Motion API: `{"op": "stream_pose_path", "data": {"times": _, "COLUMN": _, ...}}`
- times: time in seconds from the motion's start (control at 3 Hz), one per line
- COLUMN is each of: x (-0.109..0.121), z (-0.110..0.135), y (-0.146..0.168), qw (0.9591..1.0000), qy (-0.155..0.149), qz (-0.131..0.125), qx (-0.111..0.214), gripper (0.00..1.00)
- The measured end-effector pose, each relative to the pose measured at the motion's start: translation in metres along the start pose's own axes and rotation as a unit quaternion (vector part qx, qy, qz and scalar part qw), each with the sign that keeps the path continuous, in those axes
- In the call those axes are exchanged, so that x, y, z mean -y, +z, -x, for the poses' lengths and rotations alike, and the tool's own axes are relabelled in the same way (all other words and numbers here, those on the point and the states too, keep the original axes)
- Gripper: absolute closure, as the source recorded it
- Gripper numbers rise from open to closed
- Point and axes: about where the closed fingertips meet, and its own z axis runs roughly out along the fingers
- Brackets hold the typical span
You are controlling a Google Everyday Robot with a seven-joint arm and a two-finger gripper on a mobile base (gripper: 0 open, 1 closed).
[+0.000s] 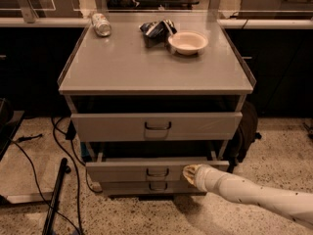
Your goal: Close middle drawer
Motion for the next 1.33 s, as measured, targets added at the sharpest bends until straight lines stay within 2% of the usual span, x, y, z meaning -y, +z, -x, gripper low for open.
{"op": "stream_pose_path", "data": {"times": 0.67, "x": 0.035, "z": -0.008, "y": 0.032, "qw": 0.9998, "qy": -0.003, "qz": -0.014, "qx": -0.015, "gripper": 1.00}}
{"op": "stream_pose_path", "data": {"times": 1.33, "x": 0.044, "z": -0.011, "y": 0.040, "qw": 0.9996, "qy": 0.001, "qz": -0.015, "qx": -0.023, "gripper": 1.00}}
